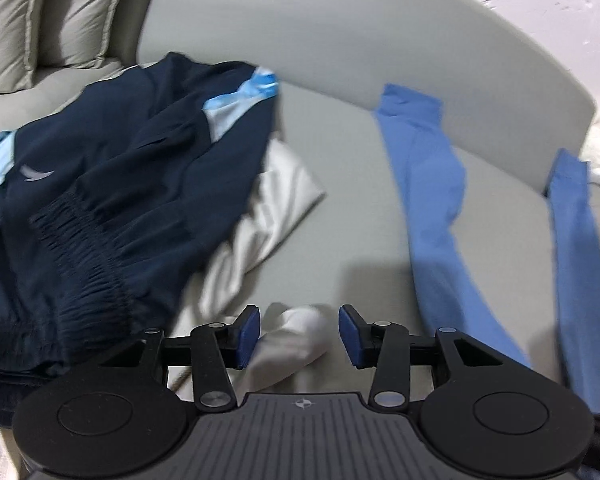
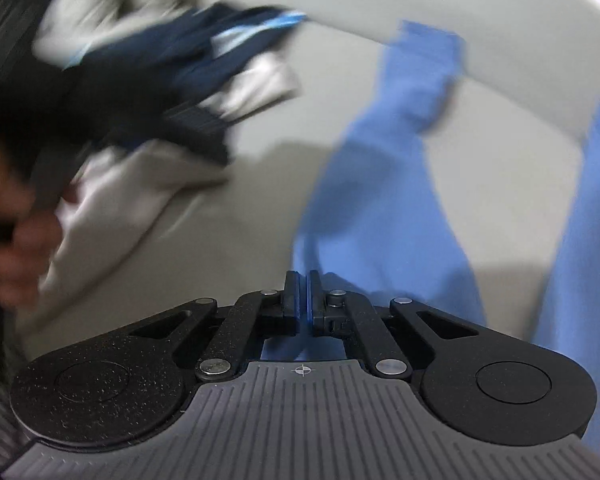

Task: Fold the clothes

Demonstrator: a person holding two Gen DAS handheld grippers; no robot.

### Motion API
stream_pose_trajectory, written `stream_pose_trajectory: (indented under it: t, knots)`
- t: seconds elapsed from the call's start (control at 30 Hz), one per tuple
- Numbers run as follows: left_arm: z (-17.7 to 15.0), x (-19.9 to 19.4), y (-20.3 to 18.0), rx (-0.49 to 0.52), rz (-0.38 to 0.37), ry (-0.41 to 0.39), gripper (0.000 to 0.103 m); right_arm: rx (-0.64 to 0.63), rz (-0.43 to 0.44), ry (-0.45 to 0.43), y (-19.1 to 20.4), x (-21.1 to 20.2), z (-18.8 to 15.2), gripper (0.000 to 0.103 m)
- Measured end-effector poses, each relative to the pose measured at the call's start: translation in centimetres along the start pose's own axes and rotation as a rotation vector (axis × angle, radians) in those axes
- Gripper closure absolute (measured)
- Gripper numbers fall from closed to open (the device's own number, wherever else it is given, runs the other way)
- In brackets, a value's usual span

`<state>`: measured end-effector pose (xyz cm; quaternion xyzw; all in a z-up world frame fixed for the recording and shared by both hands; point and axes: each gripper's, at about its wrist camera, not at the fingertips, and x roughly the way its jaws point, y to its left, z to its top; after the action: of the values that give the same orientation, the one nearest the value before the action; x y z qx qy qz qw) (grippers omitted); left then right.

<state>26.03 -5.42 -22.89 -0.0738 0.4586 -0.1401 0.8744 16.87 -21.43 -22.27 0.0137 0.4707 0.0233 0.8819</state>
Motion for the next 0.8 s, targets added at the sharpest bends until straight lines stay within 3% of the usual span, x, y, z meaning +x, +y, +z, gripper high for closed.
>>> stream_pose_trajectory:
  t: [0.13, 0.2, 0.3, 0.43, 0.6, 0.8]
  knots:
    - [-0.3, 0.8, -1.2, -0.011, -0.079, 0.039, 0.062, 0.160, 0.004, 0.010, -4.4, -0.8, -1.2, 0.100]
    - [-0.6, 1.3, -2.1, -0.002, -0.105, 0.056, 0.061, 0.297, 0.046, 0.030, -6.8, -0.2, -2.3, 0.099]
    - [-1.0, 2.8, -3.5, -0.014, -0.153, 0.097, 0.060, 0.390, 0.099, 0.038, -8.2, 0.3, -2.8, 0.098]
    - [-1.0, 4.8, -4.9, -0.067, -0.201, 0.102, 0.062, 0.334, 0.086, 0.033, -7.6, 0.1, -2.9, 0.097]
    - [-1.0, 7.5, -5.2, -0.208, -0.311, 0.159, 0.064, 0.343, 0.101, 0.028, -8.1, -0.2, -3.2, 0.095]
    - [-0.3, 9.6, -4.5, -0.334, -0.327, 0.220, 0.064, 0.341, 0.123, 0.022, -8.5, 0.1, -3.1, 0.095]
